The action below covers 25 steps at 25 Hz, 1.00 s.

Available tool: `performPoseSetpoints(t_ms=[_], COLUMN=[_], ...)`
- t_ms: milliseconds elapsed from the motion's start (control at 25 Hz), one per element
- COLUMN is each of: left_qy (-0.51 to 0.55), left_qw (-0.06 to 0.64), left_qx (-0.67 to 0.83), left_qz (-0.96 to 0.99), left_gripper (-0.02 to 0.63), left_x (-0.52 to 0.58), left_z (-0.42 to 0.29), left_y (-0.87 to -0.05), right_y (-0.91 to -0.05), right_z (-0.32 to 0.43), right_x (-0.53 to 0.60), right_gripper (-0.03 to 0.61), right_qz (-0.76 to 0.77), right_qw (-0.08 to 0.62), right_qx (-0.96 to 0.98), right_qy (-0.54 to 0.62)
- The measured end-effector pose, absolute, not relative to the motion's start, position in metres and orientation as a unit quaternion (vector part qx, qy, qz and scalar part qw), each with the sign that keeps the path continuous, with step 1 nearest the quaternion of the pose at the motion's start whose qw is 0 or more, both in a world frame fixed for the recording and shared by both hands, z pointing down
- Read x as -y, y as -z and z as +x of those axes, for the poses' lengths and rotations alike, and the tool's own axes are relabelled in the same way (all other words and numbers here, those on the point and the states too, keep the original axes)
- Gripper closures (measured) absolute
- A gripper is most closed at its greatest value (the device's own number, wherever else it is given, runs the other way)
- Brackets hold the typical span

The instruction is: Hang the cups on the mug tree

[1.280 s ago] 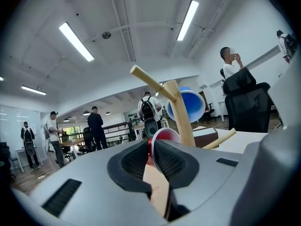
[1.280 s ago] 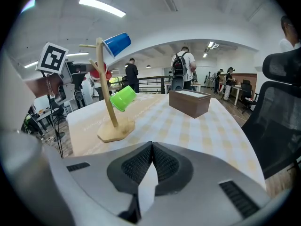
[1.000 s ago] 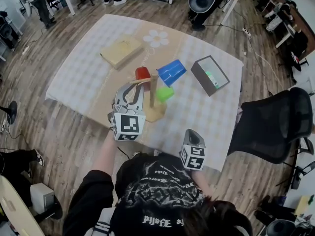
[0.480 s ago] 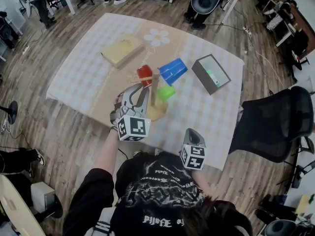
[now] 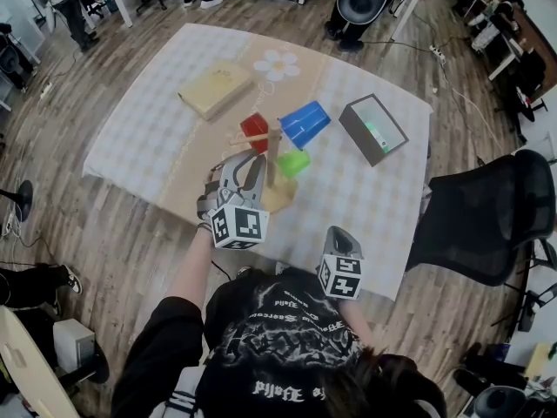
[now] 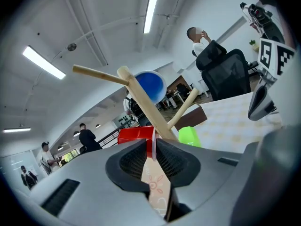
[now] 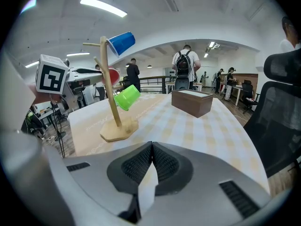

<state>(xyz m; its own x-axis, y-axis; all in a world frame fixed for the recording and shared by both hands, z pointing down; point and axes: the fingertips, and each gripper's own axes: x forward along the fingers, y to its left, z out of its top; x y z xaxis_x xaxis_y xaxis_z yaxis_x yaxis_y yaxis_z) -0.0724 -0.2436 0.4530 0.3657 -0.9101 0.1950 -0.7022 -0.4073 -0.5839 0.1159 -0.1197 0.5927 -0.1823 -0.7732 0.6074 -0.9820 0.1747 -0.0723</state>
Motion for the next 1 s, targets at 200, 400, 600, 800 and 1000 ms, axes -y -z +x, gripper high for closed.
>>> performPoseSetpoints(t_ms=[200,400,600,800,1000], left_qy=[0.252,0.230,0.224,0.179,0.151], left_qw=[0.202,0.175,0.177,0.089,0.004], left_qx=[-0.496,-0.508,-0.516,-0.534,-0.545], left_qz=[-0.806,-0.812,-0.808,-0.821,-0.825], left_gripper=[0.533,0.534,0.532,0.533,0.534], left_x=[0.237,0.228,0.212,0.188,0.166], left_z=[-0.067,-0.072,-0.078,-0.082,-0.081], left_y=[-0.455,-0.449,-0.446,-0.451,-0.471], right_y=[-0.590,-0.586,-0.584,-0.575,-0.569], right_z=[0.113,0.108,0.100,0.093,0.089], right_x=[0.119,0.117,0.121,0.124,0.130], right_gripper=[0.571,0.571,0.571,0.571,0.571], right_qz=[0.597,0.589,0.572,0.559,0.555], right_qw=[0.220,0.207,0.192,0.169,0.151], right_qx=[0.736,0.746,0.763,0.780,0.788], right_qy=[-0.233,-0.232,-0.233,-0.223,-0.218])
